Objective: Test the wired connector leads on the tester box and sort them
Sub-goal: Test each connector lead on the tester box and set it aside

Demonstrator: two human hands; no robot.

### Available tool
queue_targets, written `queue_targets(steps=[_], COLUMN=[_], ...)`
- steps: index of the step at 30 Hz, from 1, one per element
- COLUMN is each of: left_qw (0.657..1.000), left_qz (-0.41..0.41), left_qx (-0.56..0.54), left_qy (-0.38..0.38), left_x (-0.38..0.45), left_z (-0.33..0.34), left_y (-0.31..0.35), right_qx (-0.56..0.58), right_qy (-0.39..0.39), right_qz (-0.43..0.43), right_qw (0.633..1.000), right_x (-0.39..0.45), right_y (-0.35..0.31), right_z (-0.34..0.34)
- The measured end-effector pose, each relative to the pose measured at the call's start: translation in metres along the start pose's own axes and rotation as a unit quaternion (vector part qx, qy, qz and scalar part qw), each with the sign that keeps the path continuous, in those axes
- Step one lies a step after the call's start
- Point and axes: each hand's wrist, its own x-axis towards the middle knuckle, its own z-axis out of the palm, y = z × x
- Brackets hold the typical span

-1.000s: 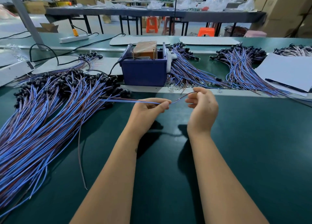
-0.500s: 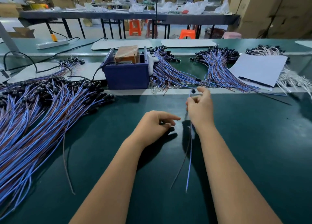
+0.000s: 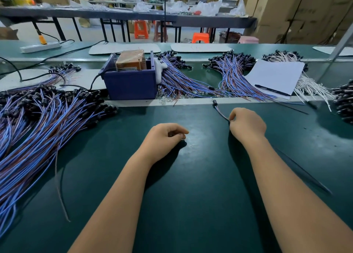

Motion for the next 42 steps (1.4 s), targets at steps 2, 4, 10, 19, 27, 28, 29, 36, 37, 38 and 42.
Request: queue_targets(steps=[2,4,10,19,27,28,29,36,37,38,42], left_qw=[1.000,1.000,1.000,0.902,0.847,0.851,0.854,0.854,0.853,0.852,0.856], left_qz=[-0.004,-0.005,-0.012,-0.173,-0.290,-0.296,-0.295,-0.264,-0.263,-0.261,-0.256], left_qx=[0.000,-0.001,0.000,0.280,0.316,0.311,0.310,0.270,0.264,0.262,0.276], left_qy=[0.000,0.001,0.018,0.280,0.313,0.301,0.297,0.359,0.365,0.369,0.356], left_x=[0.000,0.000,-0.001,-0.003,-0.014,-0.015,-0.016,-0.015,-0.015,-0.014,-0.014], left_z=[0.000,0.000,0.003,-0.031,-0.076,-0.077,-0.078,-0.082,-0.083,-0.084,-0.085], left_y=[0.001,0.001,0.004,-0.012,-0.030,-0.031,-0.032,-0.037,-0.037,-0.038,-0.042], right_qx=[-0.020,-0.020,0.089,0.468,0.322,0.296,0.274,0.293,0.297,0.299,0.307], right_qy=[0.019,0.042,0.100,-0.076,-0.125,-0.123,-0.119,-0.117,-0.116,-0.115,-0.113], right_qz=[0.044,0.094,0.075,-0.147,-0.199,-0.215,-0.226,-0.234,-0.234,-0.234,-0.236], right_qw=[0.999,0.994,0.988,0.868,0.917,0.922,0.927,0.920,0.918,0.918,0.915], right_x=[0.000,-0.002,-0.023,-0.087,-0.080,-0.082,-0.083,-0.085,-0.085,-0.085,-0.084], right_y=[0.005,0.007,-0.048,-0.179,-0.178,-0.178,-0.178,-0.174,-0.174,-0.174,-0.174], right_z=[0.001,0.004,0.012,0.037,0.058,0.060,0.062,0.062,0.062,0.062,0.063])
